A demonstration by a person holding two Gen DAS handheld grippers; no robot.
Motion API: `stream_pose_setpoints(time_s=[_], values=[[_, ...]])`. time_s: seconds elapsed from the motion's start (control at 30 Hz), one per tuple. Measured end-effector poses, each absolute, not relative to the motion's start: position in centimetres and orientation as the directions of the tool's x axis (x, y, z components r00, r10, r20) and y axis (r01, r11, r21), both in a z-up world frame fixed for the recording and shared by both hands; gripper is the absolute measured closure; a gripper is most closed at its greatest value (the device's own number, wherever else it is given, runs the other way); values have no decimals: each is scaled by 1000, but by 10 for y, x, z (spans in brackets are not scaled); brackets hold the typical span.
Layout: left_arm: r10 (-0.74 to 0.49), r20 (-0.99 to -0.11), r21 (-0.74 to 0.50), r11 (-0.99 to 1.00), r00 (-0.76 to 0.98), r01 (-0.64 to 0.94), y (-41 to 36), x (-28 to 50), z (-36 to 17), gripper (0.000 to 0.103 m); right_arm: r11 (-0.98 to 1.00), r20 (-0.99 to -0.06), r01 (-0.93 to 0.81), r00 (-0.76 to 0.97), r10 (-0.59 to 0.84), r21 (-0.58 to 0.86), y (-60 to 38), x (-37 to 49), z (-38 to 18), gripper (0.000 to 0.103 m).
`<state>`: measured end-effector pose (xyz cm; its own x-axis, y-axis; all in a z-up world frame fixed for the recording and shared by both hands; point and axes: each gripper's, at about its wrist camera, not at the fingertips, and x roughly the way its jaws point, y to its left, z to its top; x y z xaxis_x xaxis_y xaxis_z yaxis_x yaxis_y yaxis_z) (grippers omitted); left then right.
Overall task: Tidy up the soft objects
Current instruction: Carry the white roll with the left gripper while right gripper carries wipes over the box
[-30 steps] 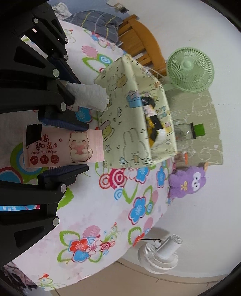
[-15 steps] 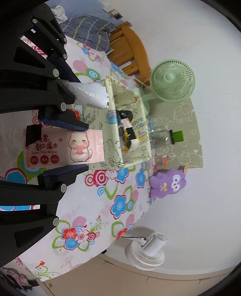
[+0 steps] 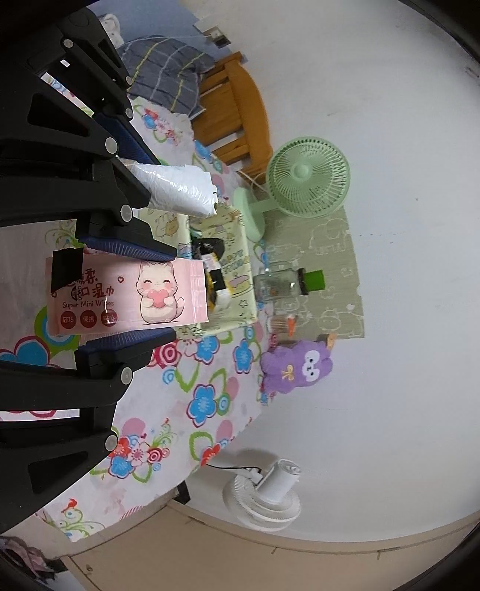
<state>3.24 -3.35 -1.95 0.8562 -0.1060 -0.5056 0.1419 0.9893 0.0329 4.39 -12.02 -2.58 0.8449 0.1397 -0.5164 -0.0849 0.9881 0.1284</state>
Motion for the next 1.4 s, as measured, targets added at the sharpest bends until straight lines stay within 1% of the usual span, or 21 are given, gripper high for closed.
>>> stream_pose_setpoints(time_s=[0.33,0.63,1.4], values=[[-107,-455,38,990,884,139,-31,24,-2,87,989,-466,-87,874,135,122,-118,33,-4,63],[-115,-430,36,989,895,144,-27,33,7,87,990,-440,-81,889,125,118,-115,42,8,63],[-68,-427,15,997,901,82,-12,94,9,87,987,-443,-110,884,152,119,-102,112,8,63]])
